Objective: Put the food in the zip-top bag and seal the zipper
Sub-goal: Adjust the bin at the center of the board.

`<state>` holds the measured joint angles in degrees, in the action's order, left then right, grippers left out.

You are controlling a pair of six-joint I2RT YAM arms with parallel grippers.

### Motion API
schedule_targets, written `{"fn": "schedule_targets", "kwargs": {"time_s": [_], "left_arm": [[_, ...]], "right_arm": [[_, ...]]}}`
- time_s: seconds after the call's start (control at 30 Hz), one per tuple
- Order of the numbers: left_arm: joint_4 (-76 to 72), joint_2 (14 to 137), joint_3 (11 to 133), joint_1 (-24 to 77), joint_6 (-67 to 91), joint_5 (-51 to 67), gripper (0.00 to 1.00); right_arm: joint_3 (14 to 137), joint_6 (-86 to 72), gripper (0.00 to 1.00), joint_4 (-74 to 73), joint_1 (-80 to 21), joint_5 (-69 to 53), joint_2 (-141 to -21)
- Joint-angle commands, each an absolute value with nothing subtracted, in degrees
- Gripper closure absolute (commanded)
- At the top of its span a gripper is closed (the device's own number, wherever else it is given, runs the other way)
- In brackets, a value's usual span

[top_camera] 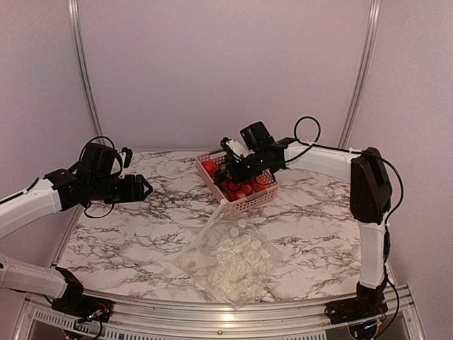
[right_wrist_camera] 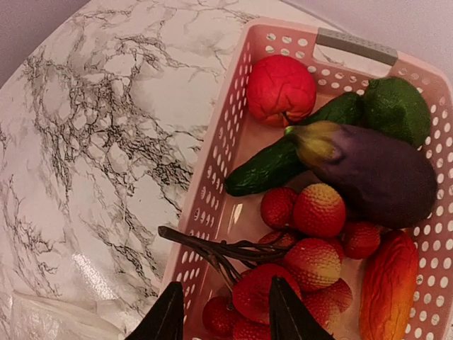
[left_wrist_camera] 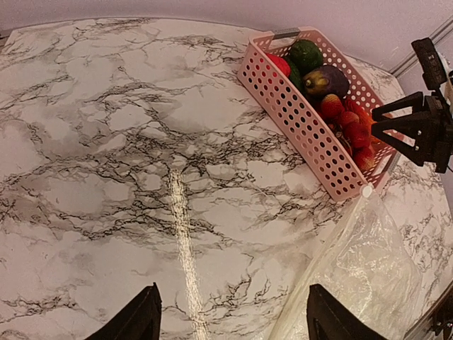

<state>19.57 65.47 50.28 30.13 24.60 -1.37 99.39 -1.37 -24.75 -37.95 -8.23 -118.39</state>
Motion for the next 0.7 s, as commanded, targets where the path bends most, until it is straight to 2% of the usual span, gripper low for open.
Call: {"fn": "schedule_targets", "kwargs": {"time_s": [0.0,0.17,0.3,0.67], "left_arm": [[23.03,63.58,48.9,30.49,26.63,-0.39,0.27],[24.52,62.25,48.36,30.5,27.14,-1.05,0.27],[25.3,60.85,47.92,30.5,27.76,-0.92,0.27],[27.16,57.62,46.81,30.5,27.84,-1.51,0.27]], "right_arm": [[104.95,-0.6,0.61,-28.58,-40.18,-11.93,-121.67],[107.48,-2.29,0.62,-29.62,-41.34,-12.28,-124.45],[109.95,-3.85,0.68,-31.2,-41.61,-12.53,-126.98],[110.19,-7.5,0.67,-32.8,-43.02,-10.36,-129.89]]}}
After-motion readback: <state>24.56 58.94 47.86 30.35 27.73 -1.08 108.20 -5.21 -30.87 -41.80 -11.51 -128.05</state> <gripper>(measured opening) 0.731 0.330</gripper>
